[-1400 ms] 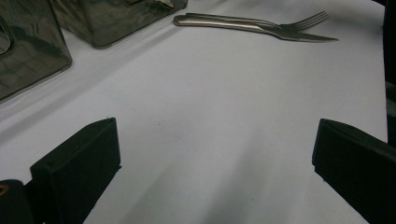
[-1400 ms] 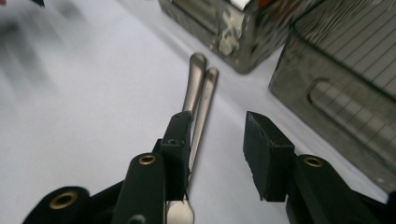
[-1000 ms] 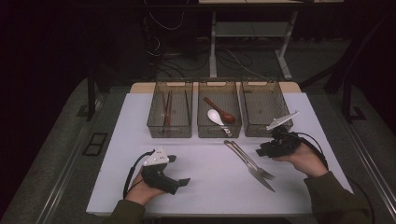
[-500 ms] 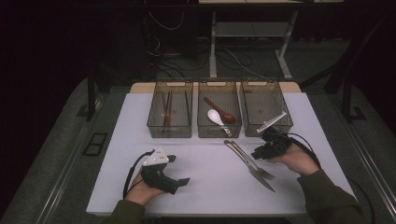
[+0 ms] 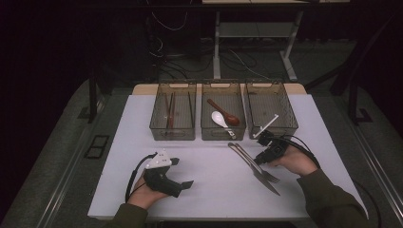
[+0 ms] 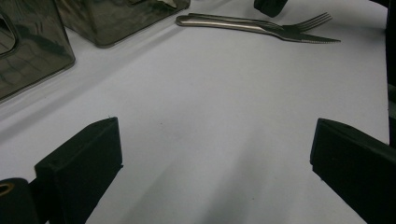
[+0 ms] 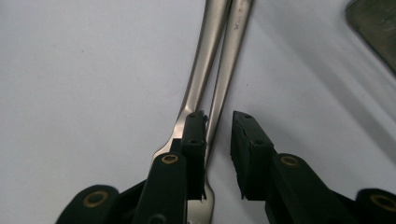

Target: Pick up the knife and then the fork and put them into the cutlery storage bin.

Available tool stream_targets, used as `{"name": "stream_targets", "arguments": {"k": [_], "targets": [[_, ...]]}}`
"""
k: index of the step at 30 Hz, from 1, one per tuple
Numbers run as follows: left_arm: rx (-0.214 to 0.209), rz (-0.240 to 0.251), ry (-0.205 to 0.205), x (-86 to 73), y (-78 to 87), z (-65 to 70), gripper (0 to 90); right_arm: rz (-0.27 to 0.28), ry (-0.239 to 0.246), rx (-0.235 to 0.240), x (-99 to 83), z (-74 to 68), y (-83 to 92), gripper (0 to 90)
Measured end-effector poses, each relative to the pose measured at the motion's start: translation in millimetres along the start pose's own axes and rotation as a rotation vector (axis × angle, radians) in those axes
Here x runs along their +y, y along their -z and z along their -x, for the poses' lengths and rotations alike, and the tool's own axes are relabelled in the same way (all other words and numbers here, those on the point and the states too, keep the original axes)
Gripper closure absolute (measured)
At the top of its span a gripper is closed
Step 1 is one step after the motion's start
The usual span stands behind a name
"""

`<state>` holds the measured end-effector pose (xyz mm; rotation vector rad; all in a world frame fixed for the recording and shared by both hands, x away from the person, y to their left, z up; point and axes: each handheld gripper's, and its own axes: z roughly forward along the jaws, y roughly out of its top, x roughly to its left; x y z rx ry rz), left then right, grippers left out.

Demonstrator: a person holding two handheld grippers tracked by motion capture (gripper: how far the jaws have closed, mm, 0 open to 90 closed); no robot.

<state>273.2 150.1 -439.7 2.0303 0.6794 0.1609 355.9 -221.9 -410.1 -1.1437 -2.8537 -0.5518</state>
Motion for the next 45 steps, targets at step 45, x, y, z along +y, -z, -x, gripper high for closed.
{"name": "stream_targets", "arguments": {"k": [45], "targets": [[0.000,-0.001,-0.002,2.6,-5.3,0.2,2.1,-0.119,-0.018,-0.088,10.0,-10.9,-15.7,84.8]]}}
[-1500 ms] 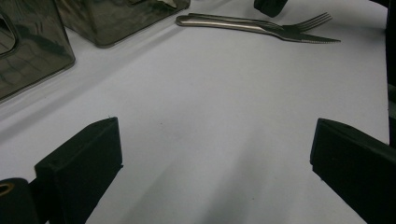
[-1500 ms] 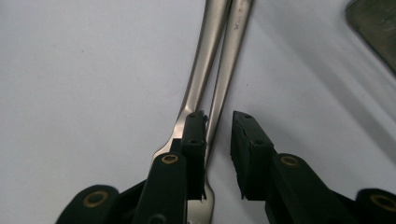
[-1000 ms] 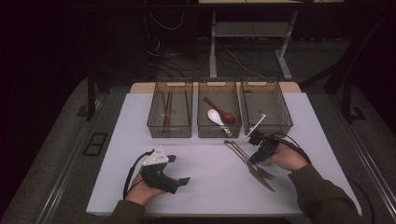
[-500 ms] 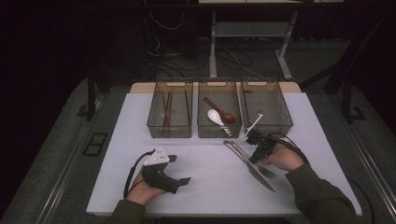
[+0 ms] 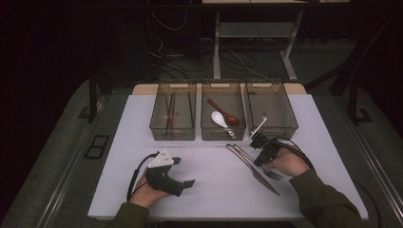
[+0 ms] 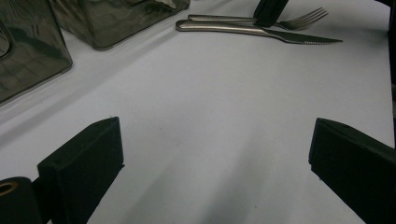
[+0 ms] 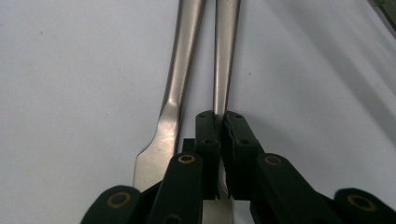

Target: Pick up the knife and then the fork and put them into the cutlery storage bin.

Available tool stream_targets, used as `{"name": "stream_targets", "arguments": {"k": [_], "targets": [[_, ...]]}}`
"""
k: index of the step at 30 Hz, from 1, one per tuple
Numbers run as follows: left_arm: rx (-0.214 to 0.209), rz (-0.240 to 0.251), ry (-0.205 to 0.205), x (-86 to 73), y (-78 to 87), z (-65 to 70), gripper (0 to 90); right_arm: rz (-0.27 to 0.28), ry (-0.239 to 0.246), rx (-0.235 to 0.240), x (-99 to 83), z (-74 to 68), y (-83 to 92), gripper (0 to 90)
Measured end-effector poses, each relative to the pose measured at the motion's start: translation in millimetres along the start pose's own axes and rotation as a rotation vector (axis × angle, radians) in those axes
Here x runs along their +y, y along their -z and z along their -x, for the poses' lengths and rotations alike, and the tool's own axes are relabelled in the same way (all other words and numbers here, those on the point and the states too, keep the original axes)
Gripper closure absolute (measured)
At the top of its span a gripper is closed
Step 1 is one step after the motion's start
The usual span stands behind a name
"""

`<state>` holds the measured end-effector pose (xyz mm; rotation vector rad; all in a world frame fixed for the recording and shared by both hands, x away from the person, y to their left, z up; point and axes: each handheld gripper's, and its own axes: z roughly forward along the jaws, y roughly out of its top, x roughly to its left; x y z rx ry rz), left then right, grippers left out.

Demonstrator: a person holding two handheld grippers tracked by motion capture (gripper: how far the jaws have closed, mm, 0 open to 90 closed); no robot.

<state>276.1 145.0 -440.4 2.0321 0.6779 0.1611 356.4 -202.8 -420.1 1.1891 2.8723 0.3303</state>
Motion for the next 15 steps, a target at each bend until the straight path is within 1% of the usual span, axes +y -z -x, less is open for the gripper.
{"name": "stream_targets", "arguments": {"k": [2,5,7,10,15], "targets": [[0.000,-0.003,-0.002,0.1,-0.3,-0.4,2.1,0.022,-0.004,0.018,-3.1,3.1,0.3,84.9],[0.000,0.001,-0.001,0.0,-0.1,-0.8,2.1,0.051,-0.007,0.007,-7.4,8.2,2.5,84.8],[0.001,0.003,0.001,0.2,0.3,-1.1,2.2,0.075,-0.012,0.021,-10.6,10.9,5.0,84.8],[-0.001,0.003,0.000,0.1,0.4,-1.1,2.2,0.105,0.004,0.023,-14.2,12.6,8.4,84.8],[-0.004,0.007,0.000,0.1,0.7,-0.9,2.2,0.157,0.028,0.049,-21.0,15.7,13.0,84.7]]}}
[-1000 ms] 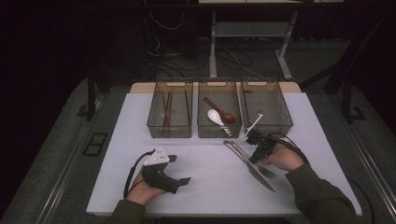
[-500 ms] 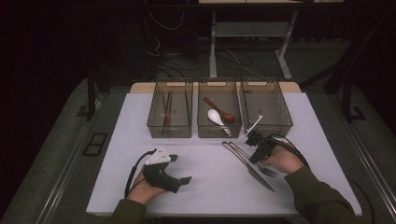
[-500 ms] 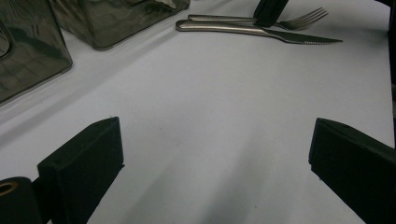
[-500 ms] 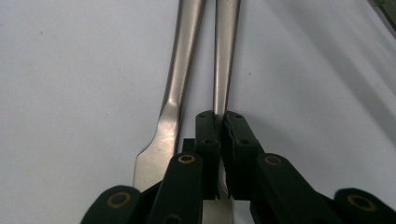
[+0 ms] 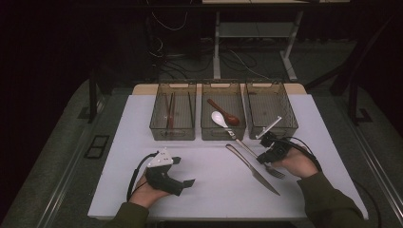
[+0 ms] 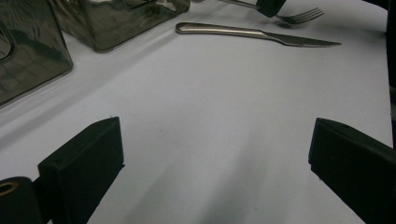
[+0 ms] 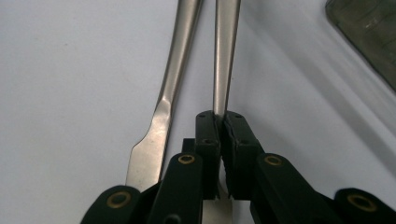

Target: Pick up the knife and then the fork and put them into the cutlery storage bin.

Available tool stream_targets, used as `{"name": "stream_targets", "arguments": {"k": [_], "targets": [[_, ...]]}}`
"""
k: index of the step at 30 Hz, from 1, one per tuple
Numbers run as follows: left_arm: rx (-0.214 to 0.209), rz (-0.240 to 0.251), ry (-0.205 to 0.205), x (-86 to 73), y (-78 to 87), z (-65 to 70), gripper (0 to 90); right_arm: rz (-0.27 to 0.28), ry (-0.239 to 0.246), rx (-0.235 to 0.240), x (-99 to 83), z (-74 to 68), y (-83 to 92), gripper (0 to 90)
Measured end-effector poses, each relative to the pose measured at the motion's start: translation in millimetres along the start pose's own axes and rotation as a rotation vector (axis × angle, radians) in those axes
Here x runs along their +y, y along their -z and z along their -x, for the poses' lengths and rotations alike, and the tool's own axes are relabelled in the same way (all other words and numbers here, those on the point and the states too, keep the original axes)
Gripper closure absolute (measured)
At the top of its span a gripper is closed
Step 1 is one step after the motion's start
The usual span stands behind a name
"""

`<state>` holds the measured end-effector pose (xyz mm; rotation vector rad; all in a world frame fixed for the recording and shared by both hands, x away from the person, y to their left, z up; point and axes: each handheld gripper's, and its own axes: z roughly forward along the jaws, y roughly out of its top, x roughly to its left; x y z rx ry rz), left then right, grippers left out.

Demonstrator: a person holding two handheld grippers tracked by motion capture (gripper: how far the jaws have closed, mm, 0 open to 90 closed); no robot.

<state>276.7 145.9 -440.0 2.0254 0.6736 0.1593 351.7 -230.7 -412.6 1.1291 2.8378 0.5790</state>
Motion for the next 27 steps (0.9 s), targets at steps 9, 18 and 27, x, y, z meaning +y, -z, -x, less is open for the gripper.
{"name": "stream_targets", "arguments": {"k": [9,18,27], "targets": [[-0.003,0.003,-0.003,0.0,0.7,-0.1,2.2,0.086,0.020,0.032,-9.7,6.6,10.1,84.7],[-0.006,0.000,-0.009,-0.2,0.3,1.0,2.1,0.172,0.039,0.062,-14.2,10.5,20.7,84.7],[-0.002,0.003,-0.005,-0.5,1.3,0.3,2.1,0.284,0.039,0.081,-17.2,17.0,31.9,84.7]]}}
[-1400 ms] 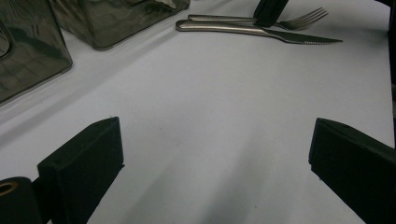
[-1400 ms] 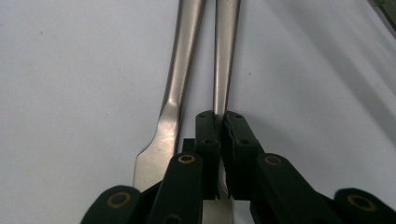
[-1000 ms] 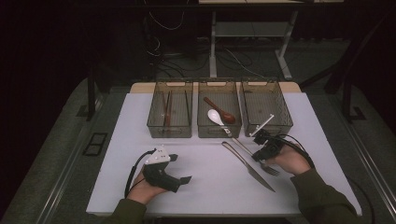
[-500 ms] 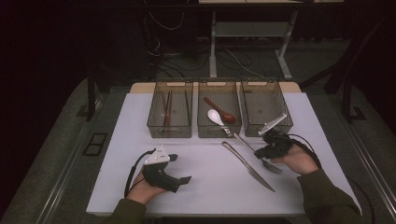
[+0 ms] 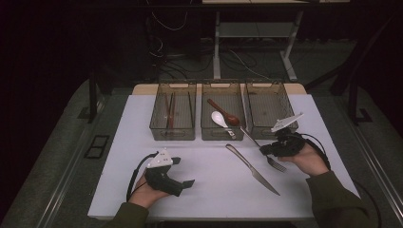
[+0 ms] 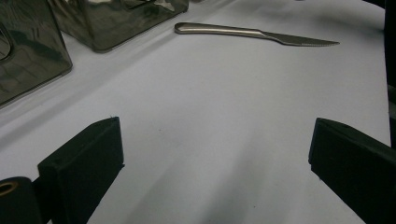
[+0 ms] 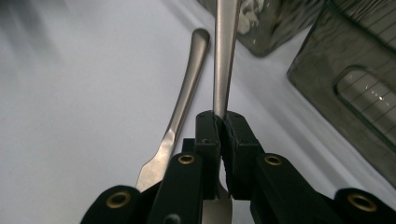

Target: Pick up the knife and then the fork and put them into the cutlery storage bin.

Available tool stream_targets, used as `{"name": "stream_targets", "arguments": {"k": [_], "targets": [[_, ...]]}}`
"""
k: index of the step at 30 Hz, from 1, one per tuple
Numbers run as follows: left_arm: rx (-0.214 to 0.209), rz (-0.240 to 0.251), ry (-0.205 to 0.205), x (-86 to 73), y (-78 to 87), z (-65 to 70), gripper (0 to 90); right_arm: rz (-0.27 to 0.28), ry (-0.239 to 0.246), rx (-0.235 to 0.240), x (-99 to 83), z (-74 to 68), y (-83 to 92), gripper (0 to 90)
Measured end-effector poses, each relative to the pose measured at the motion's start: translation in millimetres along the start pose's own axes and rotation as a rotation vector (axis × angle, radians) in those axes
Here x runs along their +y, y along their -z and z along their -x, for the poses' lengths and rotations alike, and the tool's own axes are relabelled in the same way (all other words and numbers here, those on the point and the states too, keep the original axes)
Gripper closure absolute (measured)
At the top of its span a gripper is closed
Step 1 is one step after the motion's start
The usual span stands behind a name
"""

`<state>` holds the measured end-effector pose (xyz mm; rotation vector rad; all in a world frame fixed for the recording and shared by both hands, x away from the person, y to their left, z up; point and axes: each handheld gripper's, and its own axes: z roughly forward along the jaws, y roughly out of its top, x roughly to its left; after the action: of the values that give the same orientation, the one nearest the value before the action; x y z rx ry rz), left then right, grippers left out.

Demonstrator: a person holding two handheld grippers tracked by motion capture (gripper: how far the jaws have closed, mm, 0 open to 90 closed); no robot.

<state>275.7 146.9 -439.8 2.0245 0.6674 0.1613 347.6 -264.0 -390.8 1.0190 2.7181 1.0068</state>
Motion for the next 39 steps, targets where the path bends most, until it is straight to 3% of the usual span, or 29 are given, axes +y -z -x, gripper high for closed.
{"name": "stream_targets", "arguments": {"k": [19,33,39], "targets": [[0.005,-0.001,-0.002,-0.2,0.8,0.0,2.2,0.236,-0.059,-0.029,-1.3,15.6,27.9,84.6],[0.008,0.000,-0.001,-0.2,0.9,-0.3,2.2,0.317,-0.110,-0.070,-2.3,30.2,43.8,84.6],[0.008,-0.002,-0.001,-0.3,0.9,-0.5,2.1,0.339,-0.111,-0.099,1.0,37.4,49.1,84.6]]}}
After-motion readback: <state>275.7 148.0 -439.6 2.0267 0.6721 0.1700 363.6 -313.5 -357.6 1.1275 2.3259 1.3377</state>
